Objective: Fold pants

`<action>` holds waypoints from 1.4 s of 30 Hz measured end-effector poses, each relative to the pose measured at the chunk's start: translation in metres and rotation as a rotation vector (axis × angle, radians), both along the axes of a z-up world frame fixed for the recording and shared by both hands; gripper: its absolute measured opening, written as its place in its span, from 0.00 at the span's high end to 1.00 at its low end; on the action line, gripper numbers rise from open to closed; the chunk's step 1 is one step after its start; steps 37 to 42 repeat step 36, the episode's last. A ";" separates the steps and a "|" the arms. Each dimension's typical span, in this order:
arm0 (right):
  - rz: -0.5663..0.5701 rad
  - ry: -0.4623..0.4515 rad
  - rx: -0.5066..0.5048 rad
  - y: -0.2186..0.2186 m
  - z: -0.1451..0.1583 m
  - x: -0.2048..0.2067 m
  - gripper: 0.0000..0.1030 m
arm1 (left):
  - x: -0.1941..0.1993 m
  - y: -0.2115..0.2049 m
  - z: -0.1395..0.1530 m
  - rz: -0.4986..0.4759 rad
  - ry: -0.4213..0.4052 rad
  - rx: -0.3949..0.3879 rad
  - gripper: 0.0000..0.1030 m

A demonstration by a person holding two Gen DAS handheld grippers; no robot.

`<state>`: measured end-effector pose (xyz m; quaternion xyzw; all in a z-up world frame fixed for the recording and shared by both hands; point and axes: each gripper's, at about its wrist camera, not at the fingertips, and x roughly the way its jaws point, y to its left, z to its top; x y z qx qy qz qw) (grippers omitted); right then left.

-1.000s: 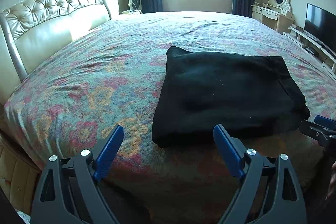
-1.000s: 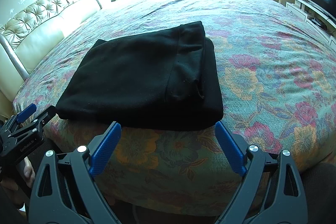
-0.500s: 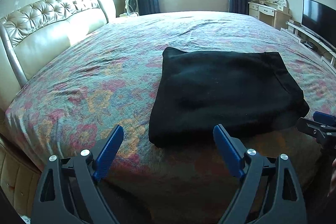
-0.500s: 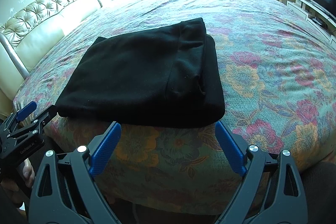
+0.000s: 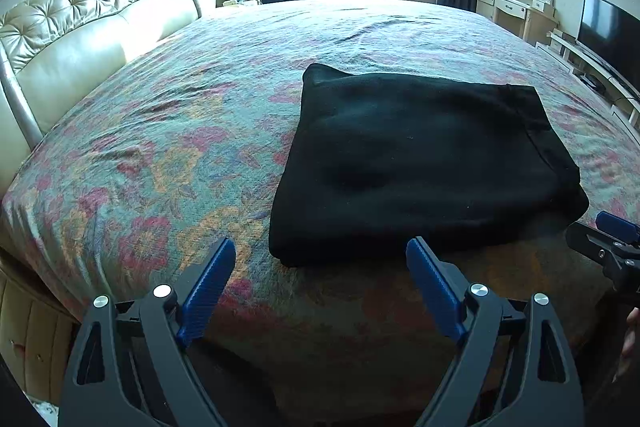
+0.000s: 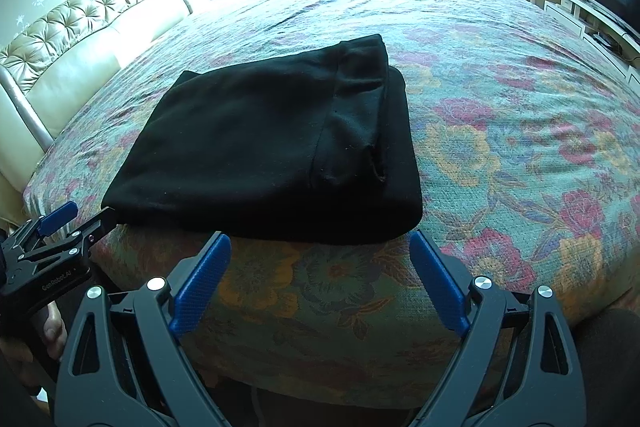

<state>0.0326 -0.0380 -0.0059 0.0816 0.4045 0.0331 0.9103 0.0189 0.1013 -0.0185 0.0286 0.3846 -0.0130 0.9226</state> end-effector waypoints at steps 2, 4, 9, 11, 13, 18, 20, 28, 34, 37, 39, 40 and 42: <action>0.000 -0.001 0.000 -0.001 0.001 0.000 0.12 | 0.001 0.001 0.000 0.006 0.011 -0.007 0.16; -0.002 -0.003 -0.001 -0.001 0.001 0.000 0.12 | 0.001 0.001 0.000 0.008 0.017 -0.014 0.16; -0.003 -0.006 0.000 -0.003 0.003 0.000 0.12 | 0.002 -0.001 0.006 0.014 0.005 -0.009 0.16; -0.002 -0.007 0.001 -0.003 0.003 0.000 0.12 | 0.003 -0.003 0.010 0.008 -0.003 -0.011 0.16; -0.004 -0.007 0.003 -0.003 0.003 0.000 0.12 | 0.004 -0.006 0.014 0.001 -0.004 -0.011 0.16; -0.012 -0.007 0.008 -0.005 0.002 -0.001 0.12 | 0.001 -0.009 0.019 0.009 -0.023 -0.011 0.16; -0.013 -0.003 0.008 -0.006 0.001 -0.001 0.12 | 0.001 -0.013 0.020 -0.010 -0.033 0.001 0.16; -0.029 -0.012 0.019 -0.012 0.003 -0.001 0.12 | 0.001 -0.017 0.021 -0.019 -0.043 0.015 0.16; -0.040 -0.013 0.023 -0.017 0.004 -0.003 0.12 | 0.003 -0.014 0.013 -0.014 0.027 -0.043 0.16; -0.042 -0.014 0.024 -0.018 0.004 -0.003 0.12 | 0.003 -0.013 0.012 -0.008 0.036 -0.046 0.16; -0.042 -0.014 0.024 -0.018 0.004 -0.003 0.12 | 0.003 -0.013 0.012 -0.008 0.036 -0.046 0.16; -0.042 -0.014 0.024 -0.018 0.004 -0.003 0.12 | 0.003 -0.013 0.012 -0.008 0.036 -0.046 0.16; -0.042 -0.014 0.024 -0.018 0.004 -0.003 0.12 | 0.003 -0.013 0.012 -0.008 0.036 -0.046 0.16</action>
